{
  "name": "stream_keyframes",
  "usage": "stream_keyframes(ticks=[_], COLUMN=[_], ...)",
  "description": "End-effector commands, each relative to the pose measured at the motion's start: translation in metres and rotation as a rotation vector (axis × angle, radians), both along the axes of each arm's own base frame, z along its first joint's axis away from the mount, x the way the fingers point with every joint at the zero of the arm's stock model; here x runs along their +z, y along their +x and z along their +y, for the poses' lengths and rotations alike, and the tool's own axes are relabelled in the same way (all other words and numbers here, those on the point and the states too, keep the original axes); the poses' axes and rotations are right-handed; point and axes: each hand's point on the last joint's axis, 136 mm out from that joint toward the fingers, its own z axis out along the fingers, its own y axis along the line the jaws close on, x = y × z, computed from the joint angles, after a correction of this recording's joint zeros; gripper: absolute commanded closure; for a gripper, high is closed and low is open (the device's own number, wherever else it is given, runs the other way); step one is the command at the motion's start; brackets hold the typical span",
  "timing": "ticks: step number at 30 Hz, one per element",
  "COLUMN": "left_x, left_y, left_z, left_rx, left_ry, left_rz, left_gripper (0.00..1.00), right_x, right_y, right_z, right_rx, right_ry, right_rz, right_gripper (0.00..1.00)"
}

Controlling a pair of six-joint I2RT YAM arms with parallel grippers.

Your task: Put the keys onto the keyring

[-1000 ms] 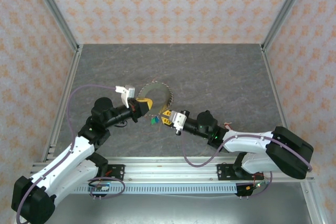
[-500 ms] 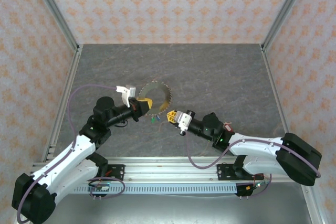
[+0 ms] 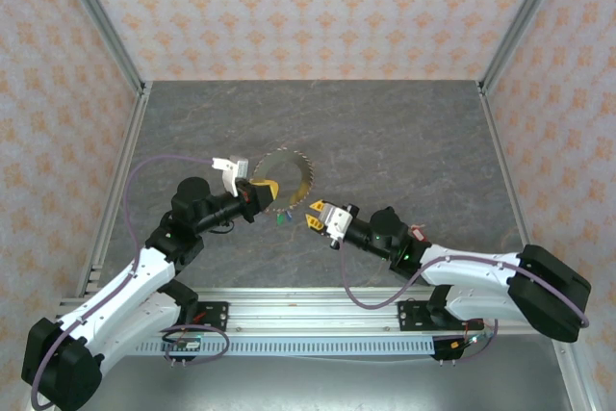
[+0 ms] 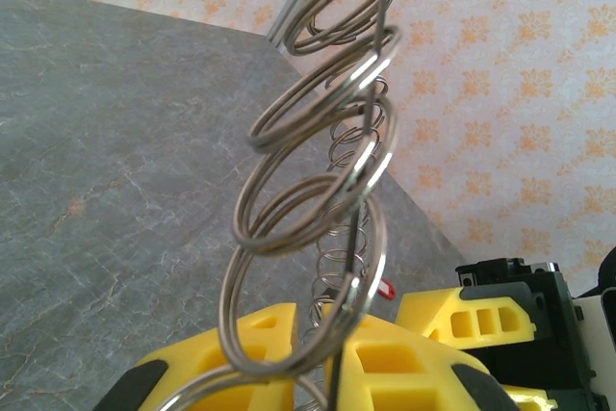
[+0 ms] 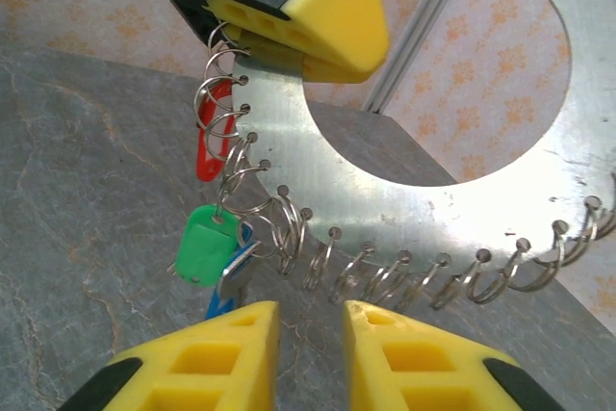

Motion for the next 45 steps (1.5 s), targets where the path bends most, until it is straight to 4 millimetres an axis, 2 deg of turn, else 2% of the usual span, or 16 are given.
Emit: stream_keyframes(ticks=[1,12,23,40,45], left_x=[0.018,0.014,0.002,-0.002,-0.002], left_y=[0.001,0.000,0.004,0.008,0.009], left_z=[-0.003,-0.007,-0.007,-0.009,-0.008], left_rx=[-0.002,-0.033,-0.033,-0.030,-0.025], left_ry=[-0.018,0.000,0.059,0.067,0.075], left_rz=[-0.050,-0.040,0.010,0.034,0.037], left_gripper=[1.00,1.00,1.00,1.00,1.00], right_x=[0.013,0.014,0.014,0.012,0.018], right_y=[0.005,0.017,0.017,0.017,0.018], right_z=[-0.010,-0.032,-0.024,-0.015,-0.016], right_rx=[-0.056,-0.135,-0.101,-0.076,-0.082], right_ry=[0.029,0.044,0.056,0.038,0.063], right_rz=[-0.028,-0.014,0.011,0.026,0.011], right_gripper=[0.76,0.76,0.76,0.73,0.73])
